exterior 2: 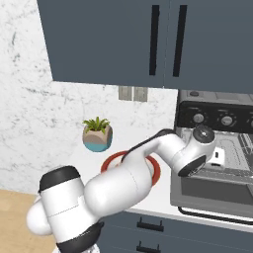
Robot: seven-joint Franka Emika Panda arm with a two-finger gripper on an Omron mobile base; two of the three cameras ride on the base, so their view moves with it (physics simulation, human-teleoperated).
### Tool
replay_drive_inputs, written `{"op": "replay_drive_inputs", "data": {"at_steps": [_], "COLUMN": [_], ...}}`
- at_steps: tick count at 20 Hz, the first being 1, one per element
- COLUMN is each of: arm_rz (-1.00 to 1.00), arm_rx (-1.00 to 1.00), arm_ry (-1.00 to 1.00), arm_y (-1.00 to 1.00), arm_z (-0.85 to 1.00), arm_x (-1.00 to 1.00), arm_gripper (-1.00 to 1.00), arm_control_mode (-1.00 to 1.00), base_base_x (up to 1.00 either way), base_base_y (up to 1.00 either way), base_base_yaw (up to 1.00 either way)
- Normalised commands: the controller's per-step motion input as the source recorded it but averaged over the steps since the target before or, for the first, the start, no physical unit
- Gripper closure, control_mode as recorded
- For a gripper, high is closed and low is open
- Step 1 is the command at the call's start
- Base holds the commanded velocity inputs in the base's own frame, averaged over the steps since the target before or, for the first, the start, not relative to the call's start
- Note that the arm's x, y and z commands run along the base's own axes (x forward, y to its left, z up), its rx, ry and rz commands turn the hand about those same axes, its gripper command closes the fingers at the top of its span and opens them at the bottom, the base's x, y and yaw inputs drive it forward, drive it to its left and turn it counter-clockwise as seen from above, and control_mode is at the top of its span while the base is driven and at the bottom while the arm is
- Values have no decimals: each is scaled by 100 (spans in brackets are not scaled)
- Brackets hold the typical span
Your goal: Pick up the kebab skewer and baguette bread, and place them inside the toaster oven. Close the toaster oven door and start by setting the timer.
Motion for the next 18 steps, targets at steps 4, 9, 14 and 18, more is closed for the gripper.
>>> {"op": "replay_drive_inputs", "data": {"at_steps": [4, 9, 14, 18], "arm_rz": [0, 0, -2, -5], "arm_rx": [-5, -3, 0, 0], "arm_ry": [7, 6, 1, 0], "arm_y": [0, 0, -4, 0], "arm_z": [-17, -16, 0, 3], "arm_x": [-9, -5, -12, -3], "arm_gripper": [100, -100, -100, -100], "arm_control_mode": [-100, -100, -100, -100], "base_base_x": [0, 0, 0, 0], "base_base_y": [0, 0, 0, 0], "base_base_yaw": [0, 0, 0, 0]}}
